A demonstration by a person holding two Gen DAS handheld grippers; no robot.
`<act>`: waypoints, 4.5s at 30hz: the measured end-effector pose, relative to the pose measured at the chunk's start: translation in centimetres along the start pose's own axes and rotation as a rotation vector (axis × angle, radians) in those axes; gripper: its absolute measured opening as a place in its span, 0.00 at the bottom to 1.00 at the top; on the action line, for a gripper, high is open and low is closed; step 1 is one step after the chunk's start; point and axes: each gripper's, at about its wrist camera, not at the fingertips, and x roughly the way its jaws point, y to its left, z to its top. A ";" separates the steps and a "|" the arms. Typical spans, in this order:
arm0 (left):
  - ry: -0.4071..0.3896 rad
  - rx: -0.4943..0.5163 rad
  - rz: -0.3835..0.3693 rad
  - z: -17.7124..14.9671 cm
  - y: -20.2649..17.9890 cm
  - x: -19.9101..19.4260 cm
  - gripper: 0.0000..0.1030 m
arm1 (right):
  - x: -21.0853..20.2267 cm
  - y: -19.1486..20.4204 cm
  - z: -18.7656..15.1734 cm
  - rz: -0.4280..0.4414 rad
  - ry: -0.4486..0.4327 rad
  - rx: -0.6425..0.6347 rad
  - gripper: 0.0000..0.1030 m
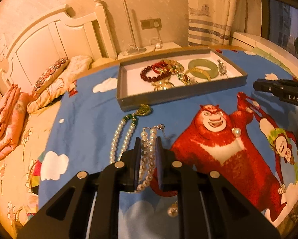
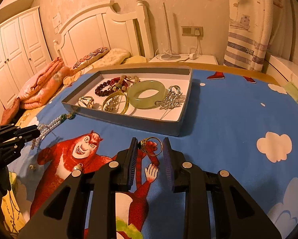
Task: Organize jewelry
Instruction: 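Grasp the pearl necklace with the left tool while the right grasps the gold ring, then carry the pearl necklace and gold ring into the tray and open both tools, then move both open tools back over the loose white pearl bead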
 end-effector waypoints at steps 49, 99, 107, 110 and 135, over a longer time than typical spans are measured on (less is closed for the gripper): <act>-0.007 0.015 -0.127 5.2 2.2 -1.0 0.06 | -2.7 2.4 2.5 0.091 -0.105 -0.035 0.26; -0.054 -0.323 -0.075 9.5 6.8 6.7 0.87 | 5.6 1.4 5.5 0.014 0.048 0.004 0.69; -0.042 -0.368 -0.021 1.7 8.8 1.5 0.97 | 2.1 -0.4 3.0 0.021 0.034 0.062 0.70; 0.001 -0.344 -0.007 -0.7 8.9 1.2 0.97 | 1.5 -0.4 1.6 0.020 0.056 0.058 0.70; 0.051 -0.444 -0.119 -3.6 10.6 2.4 0.97 | 2.6 10.3 -2.6 0.160 0.215 -0.290 0.42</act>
